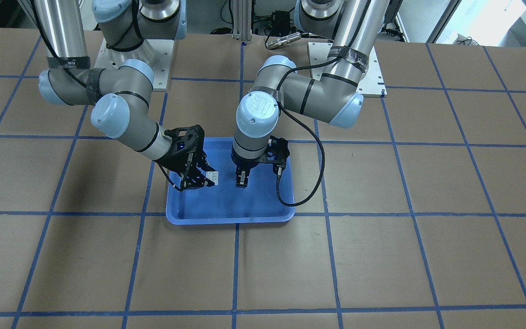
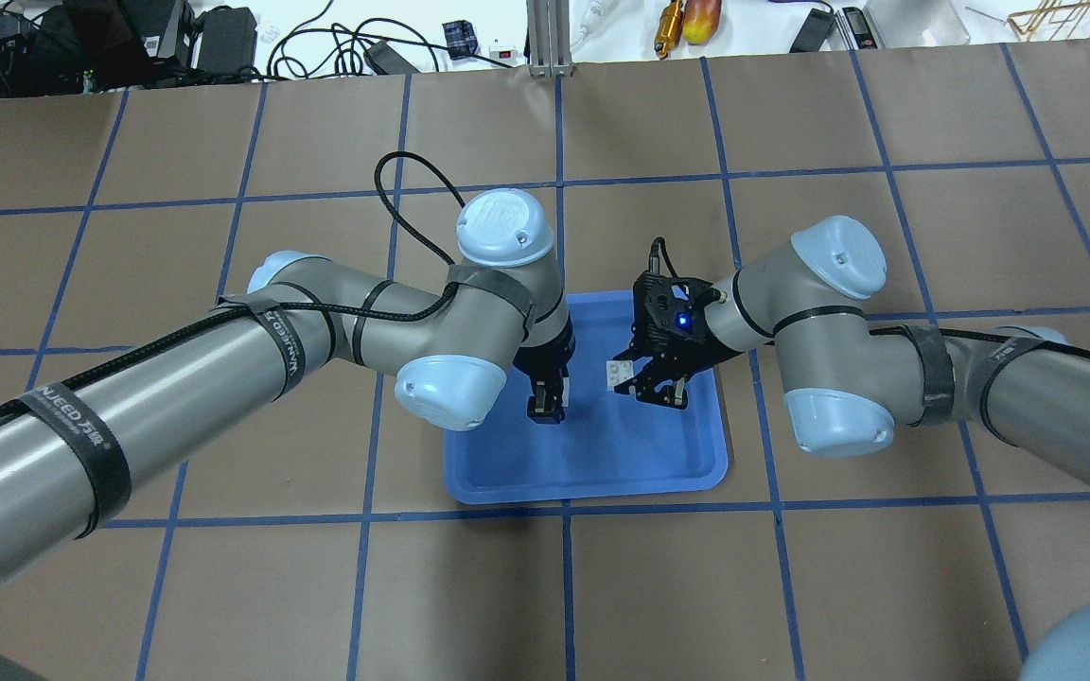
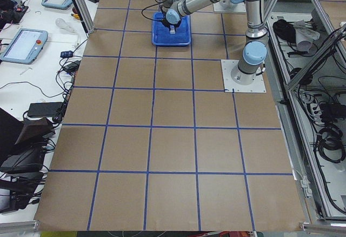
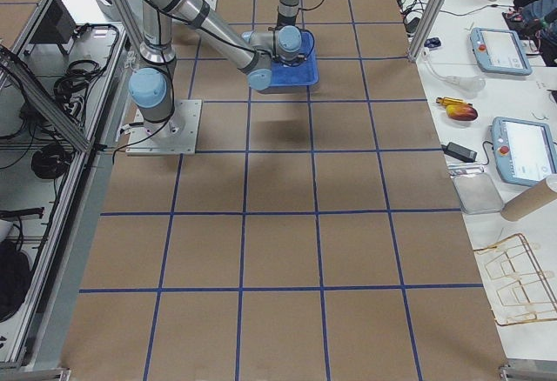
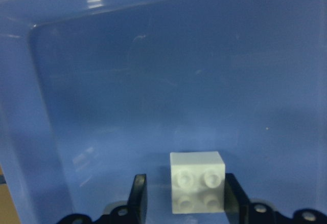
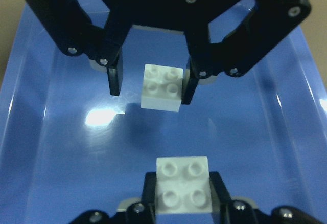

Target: Assemble white blocks and place on blue tray

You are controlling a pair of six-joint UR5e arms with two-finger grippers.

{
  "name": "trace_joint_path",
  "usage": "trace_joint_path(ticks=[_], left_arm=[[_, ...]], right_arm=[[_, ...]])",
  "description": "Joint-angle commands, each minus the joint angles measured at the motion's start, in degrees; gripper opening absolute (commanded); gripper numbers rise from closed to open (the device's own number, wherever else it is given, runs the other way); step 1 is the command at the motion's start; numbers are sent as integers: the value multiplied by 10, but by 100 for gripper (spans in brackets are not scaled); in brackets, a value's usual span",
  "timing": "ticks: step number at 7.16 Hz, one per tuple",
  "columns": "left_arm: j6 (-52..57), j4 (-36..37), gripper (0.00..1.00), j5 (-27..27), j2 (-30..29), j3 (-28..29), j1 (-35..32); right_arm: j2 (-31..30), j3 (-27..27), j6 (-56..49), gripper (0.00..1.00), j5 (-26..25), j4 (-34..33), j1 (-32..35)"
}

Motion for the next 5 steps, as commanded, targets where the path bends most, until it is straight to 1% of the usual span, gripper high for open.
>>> trace_joint_path(ticks=[1, 2, 3, 5], left_arm=[[5, 2, 74, 1, 3, 8, 0], [6, 1, 74, 2, 4, 8, 0], [48, 0, 76, 7, 14, 14, 7], [210, -10, 77, 8, 27, 13, 62]], right_arm=[[1, 17, 6, 9, 0, -36, 10], [1, 22, 32, 9, 0, -61, 23], [1, 22, 62, 9, 0, -75, 34], [38, 21, 83, 10, -3, -134, 60]])
